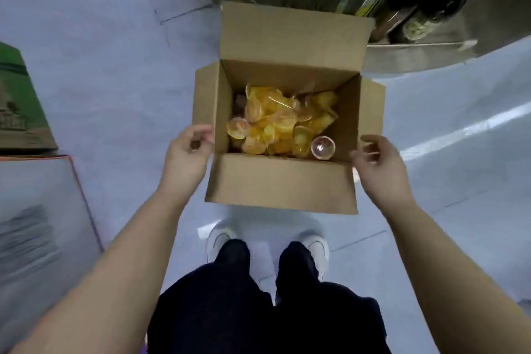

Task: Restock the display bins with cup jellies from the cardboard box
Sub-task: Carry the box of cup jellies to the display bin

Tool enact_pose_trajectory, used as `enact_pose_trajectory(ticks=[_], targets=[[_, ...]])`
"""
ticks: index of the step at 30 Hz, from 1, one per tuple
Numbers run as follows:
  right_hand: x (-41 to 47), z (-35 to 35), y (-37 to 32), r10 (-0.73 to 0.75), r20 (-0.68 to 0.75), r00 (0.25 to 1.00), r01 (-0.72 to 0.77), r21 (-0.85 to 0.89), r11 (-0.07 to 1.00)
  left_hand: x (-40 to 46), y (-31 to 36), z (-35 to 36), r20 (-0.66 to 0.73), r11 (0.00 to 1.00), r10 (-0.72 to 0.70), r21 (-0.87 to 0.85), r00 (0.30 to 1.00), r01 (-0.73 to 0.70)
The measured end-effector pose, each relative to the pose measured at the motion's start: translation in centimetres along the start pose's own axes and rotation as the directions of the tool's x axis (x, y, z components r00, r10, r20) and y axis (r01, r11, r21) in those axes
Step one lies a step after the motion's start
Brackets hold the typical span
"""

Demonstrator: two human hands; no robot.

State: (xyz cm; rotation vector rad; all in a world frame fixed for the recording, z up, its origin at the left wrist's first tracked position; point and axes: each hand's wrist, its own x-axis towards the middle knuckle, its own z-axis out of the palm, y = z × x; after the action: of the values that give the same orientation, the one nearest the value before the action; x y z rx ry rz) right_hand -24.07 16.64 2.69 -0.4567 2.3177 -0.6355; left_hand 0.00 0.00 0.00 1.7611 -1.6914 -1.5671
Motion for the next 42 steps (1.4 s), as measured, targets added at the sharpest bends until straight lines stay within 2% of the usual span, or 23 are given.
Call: enact_pose_trajectory(ticks=[3, 5, 7, 10, 14, 17, 23, 27, 29, 32, 35, 39, 42], targets=[[4.3, 1.9, 0.6, -0.052, -0.144, 0.988, 0.05, -0.013, 0.999, 4.1, -0.4, 1.8, -0.111, 0.997, 0.066, 0.041, 0.992, -0.062], [6.3, 3.2, 1.2, -0.01, -0.111, 0.994, 0.006, -0.039, 0.999, 6.2, -0.8, 2.8, -0.089, 0.993, 0.082, 0.095, 0.993, -0.074], [7.4, 4.1, 1.9, 0.027, -0.064, 0.998, -0.032, -0.075, 0.997, 7.3, -1.4, 3.4, -0.043, 0.983, 0.033, 0.179, 0.999, -0.025], [8.3, 4.4, 2.3, -0.014, -0.114, 0.993, -0.004, -0.154, 0.988, 7.6, -1.2, 3.7, -0.083, 0.955, 0.011, 0.297, 0.996, 0.014], [5.2, 2.8, 2.1, -0.032, -0.145, 0.989, 0.009, -0.152, 0.988, 4.6, 0.5, 2.7, -0.064, 0.943, 0.028, 0.333, 0.998, -0.005], [0.0, -0.2, 1.9, 0.064, -0.125, 0.99, -0.078, -0.115, 0.99, -0.2, 3.9, 0.9, -0.026, 0.936, 0.038, 0.351, 0.999, -0.026], [-15.1, -13.7, -1.4, 0.275, -0.117, 0.954, -0.273, 0.033, 0.961, -13.9, 17.9, -2.7, 0.124, 0.861, 0.07, 0.494, 0.99, -0.123], [-24.7, -25.1, -2.7, 0.379, -0.166, 0.911, -0.365, 0.106, 0.925, -23.8, 28.2, -2.8, 0.23, 0.81, 0.067, 0.556, 0.971, -0.188], [-28.6, -30.5, -2.7, 0.391, -0.224, 0.893, -0.367, 0.142, 0.92, -28.1, 32.7, -1.7, 0.278, 0.785, 0.069, 0.578, 0.958, -0.224], [-32.3, -37.4, -1.4, 0.382, -0.313, 0.87, -0.353, 0.145, 0.924, -32.5, 37.5, 1.4, 0.329, 0.751, 0.094, 0.596, 0.94, -0.284], [-34.0, -43.6, 0.7, 0.372, -0.39, 0.842, -0.338, 0.157, 0.928, -36.0, 41.9, 6.0, 0.397, 0.779, 0.13, 0.526, 0.909, -0.341], [-34.0, -50.9, 4.0, 0.399, -0.482, 0.781, -0.355, 0.183, 0.917, -38.6, 48.1, 13.1, 0.468, 0.69, 0.256, 0.524, 0.846, -0.499], [-32.5, -55.5, 6.5, 0.462, -0.509, 0.727, -0.374, 0.271, 0.887, -39.1, 52.6, 19.0, 0.544, 0.657, 0.283, 0.49, 0.79, -0.573]])
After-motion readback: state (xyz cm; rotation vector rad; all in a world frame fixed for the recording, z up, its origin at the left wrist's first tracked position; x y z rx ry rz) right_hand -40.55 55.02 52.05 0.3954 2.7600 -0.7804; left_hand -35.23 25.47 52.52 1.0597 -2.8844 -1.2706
